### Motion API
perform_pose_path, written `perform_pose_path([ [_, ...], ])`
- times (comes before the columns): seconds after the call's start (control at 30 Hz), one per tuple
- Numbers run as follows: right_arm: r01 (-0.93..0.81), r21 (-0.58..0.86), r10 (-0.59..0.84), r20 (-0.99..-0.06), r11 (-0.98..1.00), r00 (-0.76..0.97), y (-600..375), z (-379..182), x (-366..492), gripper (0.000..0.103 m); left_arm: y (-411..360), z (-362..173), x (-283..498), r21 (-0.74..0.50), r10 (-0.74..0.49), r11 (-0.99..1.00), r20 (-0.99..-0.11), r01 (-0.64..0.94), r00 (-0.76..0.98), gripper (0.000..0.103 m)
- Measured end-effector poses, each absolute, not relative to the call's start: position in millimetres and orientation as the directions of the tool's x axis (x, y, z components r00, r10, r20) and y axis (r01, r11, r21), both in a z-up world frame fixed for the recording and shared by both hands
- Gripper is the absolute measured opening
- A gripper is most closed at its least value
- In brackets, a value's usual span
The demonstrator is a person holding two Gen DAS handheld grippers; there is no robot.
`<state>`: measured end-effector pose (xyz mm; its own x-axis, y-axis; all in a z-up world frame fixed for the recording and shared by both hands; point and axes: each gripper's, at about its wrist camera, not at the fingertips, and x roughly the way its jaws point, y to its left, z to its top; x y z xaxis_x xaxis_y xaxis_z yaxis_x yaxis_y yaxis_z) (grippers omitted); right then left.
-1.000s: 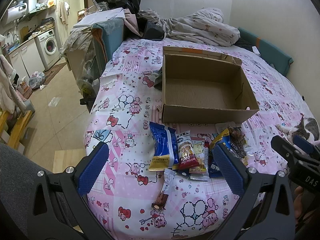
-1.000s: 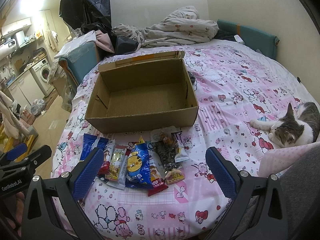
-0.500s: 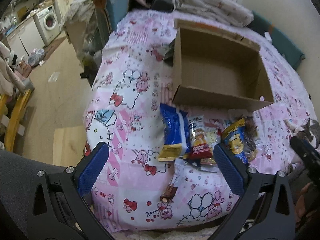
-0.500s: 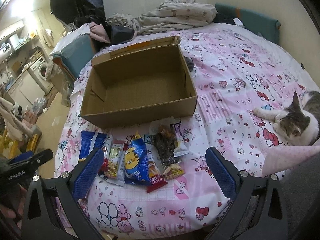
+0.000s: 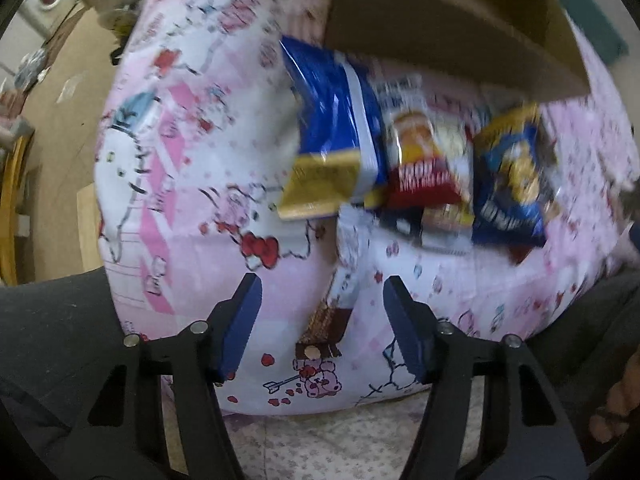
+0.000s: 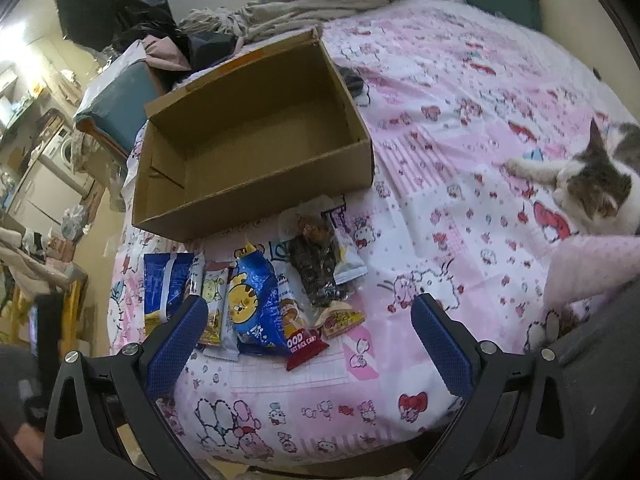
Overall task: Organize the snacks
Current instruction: 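Grasp the white chocolate bar with the left tool while the right tool grasps the blue chip bag, then carry both snacks over the cardboard box and open both tools to drop them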
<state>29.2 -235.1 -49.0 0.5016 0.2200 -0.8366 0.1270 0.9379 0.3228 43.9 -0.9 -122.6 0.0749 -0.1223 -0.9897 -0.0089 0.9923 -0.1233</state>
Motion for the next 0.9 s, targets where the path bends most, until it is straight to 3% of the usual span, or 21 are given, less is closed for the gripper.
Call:
perform_pose_path([
  [0.03,0.132,0.33,0.227,-0.839,0.935,0.495,-235.7,-50.7,30.1,0.103,-4.0,-126.3,42.3,-0.115,-0.115,0.993,-0.992,0.003,0.058,0.059],
  [0.1,0.137,0.344,0.24,-0.842,0.929,0.484,-236.8,-53.0,31.4,0.103,-8.0,-129.0,40.3,-0.116,-0.116,0.993,-0.992,0.017,0.044,0.032],
  [0.13,0.141,0.351,0.246,-0.841,0.926,0.482,-237.8,-53.9,31.6,0.103,-10.5,-129.5,38.6,-0.128,-0.129,0.991,-0.991,0.028,0.029,0.013],
  [0.27,0.195,0.445,0.327,-0.836,0.874,0.441,-251.1,-65.6,33.7,0.102,-17.6,-114.5,28.8,-0.193,-0.196,0.98,-0.977,0.05,0.079,0.012],
  [0.33,0.226,0.486,0.363,-0.828,0.844,0.427,-258.1,-71.4,34.2,0.097,-14.4,-95.2,22.8,-0.239,-0.242,0.97,-0.961,0.04,0.134,0.012],
  [0.43,0.233,0.542,0.439,-0.816,0.808,0.376,-258.3,-79.6,39.8,0.082,-2.1,-65.9,17.9,-0.307,-0.304,0.952,-0.934,0.012,0.189,0.012],
  [0.5,0.208,0.569,0.494,-0.807,0.795,0.323,-248.4,-85.3,48.1,0.071,6.9,-52.1,22.2,-0.275,-0.268,0.962,-0.938,-0.001,0.222,0.012],
  [0.73,0.096,0.512,0.483,-0.847,0.854,0.223,-202.5,-98.5,80.9,0.063,31.8,-49.6,37.5,-0.241,-0.217,0.969,-0.935,-0.055,0.283,0.012],
  [0.9,0.036,0.381,0.37,-0.913,0.924,0.174,-176.2,-116.2,98.5,0.06,25.9,-65.6,36.8,-0.247,-0.223,0.967,-0.937,-0.06,0.268,0.012],
])
